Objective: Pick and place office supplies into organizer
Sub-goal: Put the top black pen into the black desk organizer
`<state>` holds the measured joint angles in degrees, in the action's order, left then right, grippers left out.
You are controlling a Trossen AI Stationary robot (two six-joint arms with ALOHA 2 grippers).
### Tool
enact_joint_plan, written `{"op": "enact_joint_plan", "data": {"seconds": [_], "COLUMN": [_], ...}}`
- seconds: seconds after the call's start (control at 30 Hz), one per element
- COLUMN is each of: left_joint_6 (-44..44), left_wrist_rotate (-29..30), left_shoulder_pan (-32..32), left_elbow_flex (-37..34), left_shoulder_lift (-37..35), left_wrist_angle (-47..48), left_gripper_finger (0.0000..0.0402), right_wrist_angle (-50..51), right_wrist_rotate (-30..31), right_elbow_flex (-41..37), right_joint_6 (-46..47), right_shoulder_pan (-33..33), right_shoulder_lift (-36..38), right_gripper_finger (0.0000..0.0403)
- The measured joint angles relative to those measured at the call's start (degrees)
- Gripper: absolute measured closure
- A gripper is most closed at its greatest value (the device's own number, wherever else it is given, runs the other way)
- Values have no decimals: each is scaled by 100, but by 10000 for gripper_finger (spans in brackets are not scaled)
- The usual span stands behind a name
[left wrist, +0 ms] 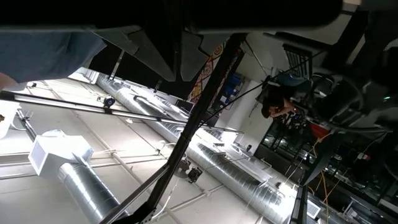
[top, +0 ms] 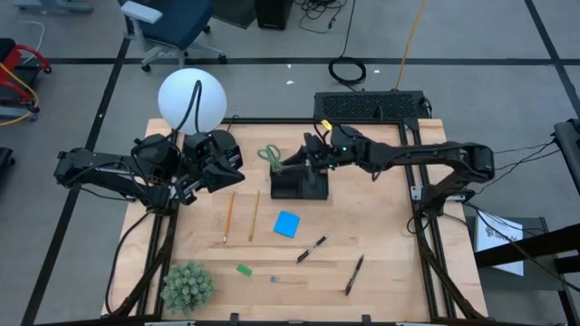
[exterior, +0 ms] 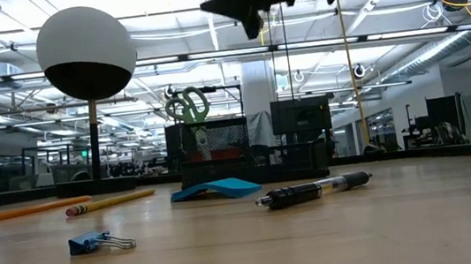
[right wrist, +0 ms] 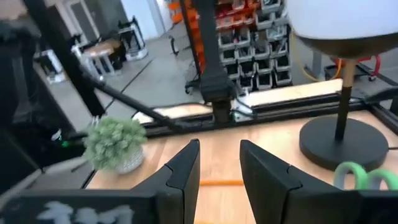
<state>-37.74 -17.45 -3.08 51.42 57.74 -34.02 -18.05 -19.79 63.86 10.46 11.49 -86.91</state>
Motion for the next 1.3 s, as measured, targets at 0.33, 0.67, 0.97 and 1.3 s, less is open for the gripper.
{"op": "enact_joint_plan", "data": {"seconds": [0.33, 0.67, 0.97, 1.3], "left_joint_6": [-2, -2, 0, -1], "left_wrist_rotate": [0, 0, 0, 0], "left_shoulder_pan": [-2, -2, 0, 0], "left_elbow_flex": [0, 0, 0, 0], "left_shoulder_lift": [1, 0, 2, 2], "left_wrist_angle": [0, 0, 2, 0], "left_gripper_finger": [380, 380, 380, 380], "right_wrist_angle": [1369, 2241, 3279, 5509], "right_wrist_rotate": [11, 204, 214, 199], "right_elbow_flex": [0, 0, 59, 973], "right_joint_6": [-375, -538, -845, -1865], "right_shoulder_pan": [-417, -786, -1118, -1456], "right_shoulder_lift": [488, 520, 515, -198], "right_gripper_finger": [297, 297, 297, 297]}}
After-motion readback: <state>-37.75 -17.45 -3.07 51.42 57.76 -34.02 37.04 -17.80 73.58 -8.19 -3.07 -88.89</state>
